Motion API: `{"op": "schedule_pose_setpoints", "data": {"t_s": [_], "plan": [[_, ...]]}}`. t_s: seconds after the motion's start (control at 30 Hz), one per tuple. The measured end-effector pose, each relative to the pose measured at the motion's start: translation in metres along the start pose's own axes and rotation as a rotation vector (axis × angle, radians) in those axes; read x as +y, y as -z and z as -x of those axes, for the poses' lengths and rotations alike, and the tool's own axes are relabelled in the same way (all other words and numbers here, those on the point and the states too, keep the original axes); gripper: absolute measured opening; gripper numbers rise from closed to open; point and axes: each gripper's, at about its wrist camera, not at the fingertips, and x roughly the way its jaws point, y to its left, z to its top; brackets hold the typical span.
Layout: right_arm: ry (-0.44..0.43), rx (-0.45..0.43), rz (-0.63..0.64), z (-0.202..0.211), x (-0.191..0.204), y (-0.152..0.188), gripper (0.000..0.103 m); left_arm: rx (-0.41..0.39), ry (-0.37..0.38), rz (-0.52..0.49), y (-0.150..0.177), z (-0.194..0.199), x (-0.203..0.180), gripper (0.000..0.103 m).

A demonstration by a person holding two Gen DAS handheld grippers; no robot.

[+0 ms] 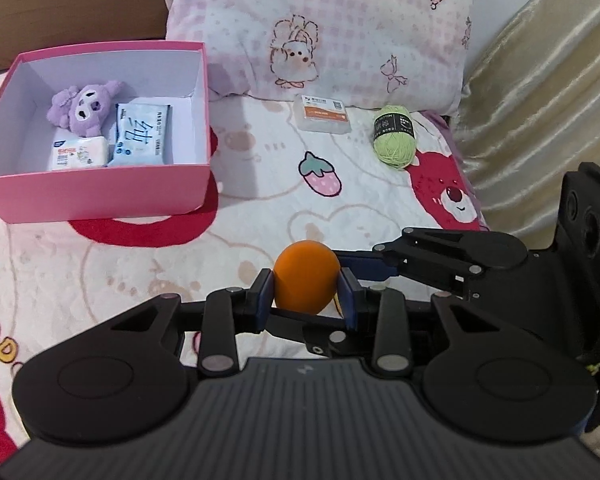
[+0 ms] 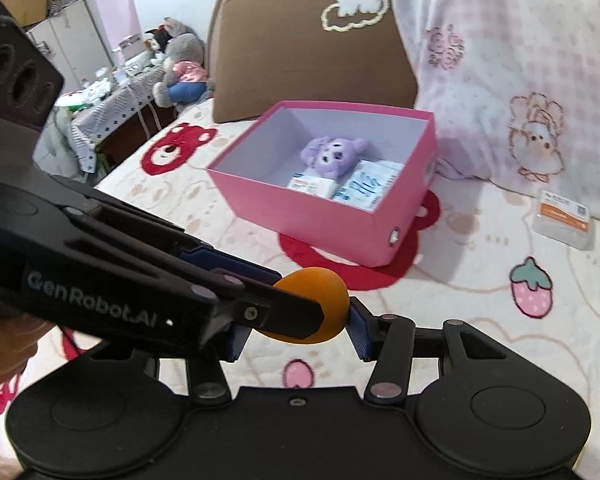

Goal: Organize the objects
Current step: 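Carry the sponge with both grippers over the pink box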

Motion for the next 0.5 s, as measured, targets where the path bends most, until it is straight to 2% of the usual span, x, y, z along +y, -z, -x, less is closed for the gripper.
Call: {"op": "schedule_pose_setpoints", "data": {"t_s": [0.27,0.4,0.5], "plan": [[-0.004,-0.031,0.076,-0.009,0.013,-0.029,0.055,-0.007,-0.040,-0.032,-0.023,0.016,0.010,0.033],[-0.015,-0.034,0.115,-0.025,0.007,-0.050,0.055,-0.023,-0.073,-0.025,-0.044,0.012,0.023,0.033],[-0.055,-0.030,0.109,-0.039,-0.004,-0.070,0.055,-0.039,-0.095,0.000,-0.061,0.010,0.035,0.033]]}}
